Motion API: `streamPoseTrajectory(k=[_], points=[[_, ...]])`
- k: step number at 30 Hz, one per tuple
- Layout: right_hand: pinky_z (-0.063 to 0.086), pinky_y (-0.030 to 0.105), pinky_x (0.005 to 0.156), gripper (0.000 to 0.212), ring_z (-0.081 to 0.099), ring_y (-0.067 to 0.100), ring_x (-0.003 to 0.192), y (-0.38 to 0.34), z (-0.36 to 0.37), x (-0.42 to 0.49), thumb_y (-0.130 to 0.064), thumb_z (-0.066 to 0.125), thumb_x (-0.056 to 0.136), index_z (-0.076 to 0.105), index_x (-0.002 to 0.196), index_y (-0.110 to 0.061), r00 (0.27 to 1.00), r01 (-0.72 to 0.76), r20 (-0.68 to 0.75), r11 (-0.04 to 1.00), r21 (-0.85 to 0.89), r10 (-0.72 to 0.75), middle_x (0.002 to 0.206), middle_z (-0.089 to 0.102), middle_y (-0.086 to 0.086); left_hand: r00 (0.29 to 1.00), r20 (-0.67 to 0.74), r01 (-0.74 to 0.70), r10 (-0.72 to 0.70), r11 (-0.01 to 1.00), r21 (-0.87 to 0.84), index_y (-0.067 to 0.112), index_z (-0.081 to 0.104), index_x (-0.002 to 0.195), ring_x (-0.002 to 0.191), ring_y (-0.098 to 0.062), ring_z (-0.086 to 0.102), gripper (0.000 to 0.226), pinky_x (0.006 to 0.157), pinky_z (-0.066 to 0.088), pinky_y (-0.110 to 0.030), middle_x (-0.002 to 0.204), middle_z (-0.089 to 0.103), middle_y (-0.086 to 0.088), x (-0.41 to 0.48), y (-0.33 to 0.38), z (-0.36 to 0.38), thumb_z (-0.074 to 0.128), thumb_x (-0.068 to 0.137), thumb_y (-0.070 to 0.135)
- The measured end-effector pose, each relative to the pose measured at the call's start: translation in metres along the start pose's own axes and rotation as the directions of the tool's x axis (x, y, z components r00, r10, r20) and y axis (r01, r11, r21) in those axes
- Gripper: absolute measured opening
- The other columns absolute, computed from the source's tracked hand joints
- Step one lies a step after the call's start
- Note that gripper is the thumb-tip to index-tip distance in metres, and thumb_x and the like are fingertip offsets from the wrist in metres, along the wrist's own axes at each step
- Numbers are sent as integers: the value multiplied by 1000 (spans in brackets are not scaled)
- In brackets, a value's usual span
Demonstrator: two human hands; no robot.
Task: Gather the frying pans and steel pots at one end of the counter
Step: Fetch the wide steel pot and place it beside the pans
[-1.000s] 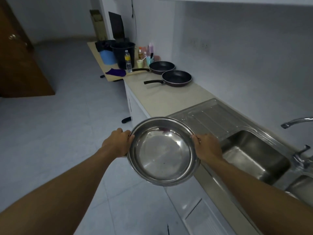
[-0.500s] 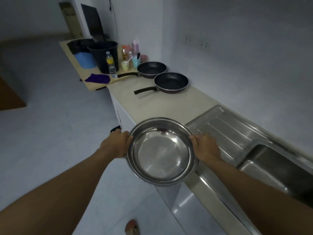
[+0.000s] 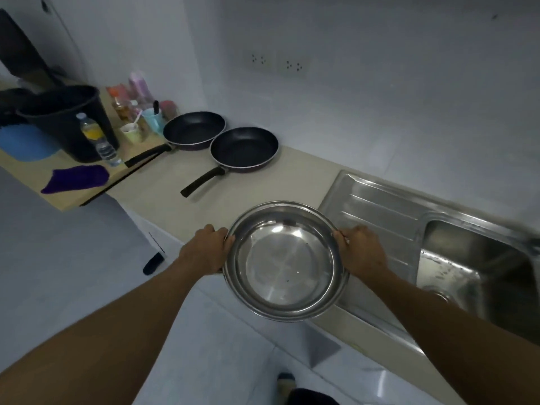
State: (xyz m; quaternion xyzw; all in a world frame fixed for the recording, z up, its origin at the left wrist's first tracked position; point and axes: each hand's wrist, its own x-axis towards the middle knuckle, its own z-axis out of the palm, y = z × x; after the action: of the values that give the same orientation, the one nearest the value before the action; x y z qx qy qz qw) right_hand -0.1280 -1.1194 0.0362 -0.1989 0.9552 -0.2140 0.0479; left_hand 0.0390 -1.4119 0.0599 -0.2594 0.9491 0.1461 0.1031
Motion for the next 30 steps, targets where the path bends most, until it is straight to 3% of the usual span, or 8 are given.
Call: streamPoseTrajectory(k=[7,11,15,19,22,30], points=[[54,44,90,45,63,41,102,3,22,52,-46,41,105,77,101,-19,993,-121,-7,991,56,122,101,67,22,993,22,-114,113,993,19,7,57,104,99,-36,53,42,88,48,-52,89,41,-9,99,-2,-8,34,105,42],[48,43,93,42,56,41,113,-5,39,86,-45,42,106,76,109,-21,986,-164,-29,985,60,166,113,64,21,990,79,-118,115,992,44,12,55,111,104,-33,51,40,93,47,-52,100,46,-10,153,-8,-16,32,104,44],[48,43,96,43,58,41,111,-11,54,120,-44,40,106,76,111,-20,979,-202,3,976,76,203,109,64,23,983,120,-148,136,984,97,14,53,122,110,-32,50,41,96,46,-49,113,49,-12,199,-14,-22,33,104,44],[48,44,97,44,55,41,114,-16,64,142,-45,39,107,74,114,-20,967,-253,40,965,69,250,115,61,22,983,103,-162,149,978,132,13,54,121,112,-35,52,36,95,47,-52,117,51,-16,231,-13,-23,42,102,41],[48,44,97,44,54,41,115,-18,70,156,-46,38,107,73,119,-21,953,-302,50,952,55,299,116,60,21,982,96,-180,165,969,170,13,56,119,110,-35,54,40,92,49,-50,121,53,-15,256,-8,-22,34,104,44],[46,41,92,43,51,34,116,-18,91,171,-48,37,106,70,121,-25,906,-422,22,906,23,422,116,57,12,955,146,-272,259,959,76,14,55,117,114,-36,48,39,96,45,-50,119,46,-14,317,-11,-4,34,103,44]])
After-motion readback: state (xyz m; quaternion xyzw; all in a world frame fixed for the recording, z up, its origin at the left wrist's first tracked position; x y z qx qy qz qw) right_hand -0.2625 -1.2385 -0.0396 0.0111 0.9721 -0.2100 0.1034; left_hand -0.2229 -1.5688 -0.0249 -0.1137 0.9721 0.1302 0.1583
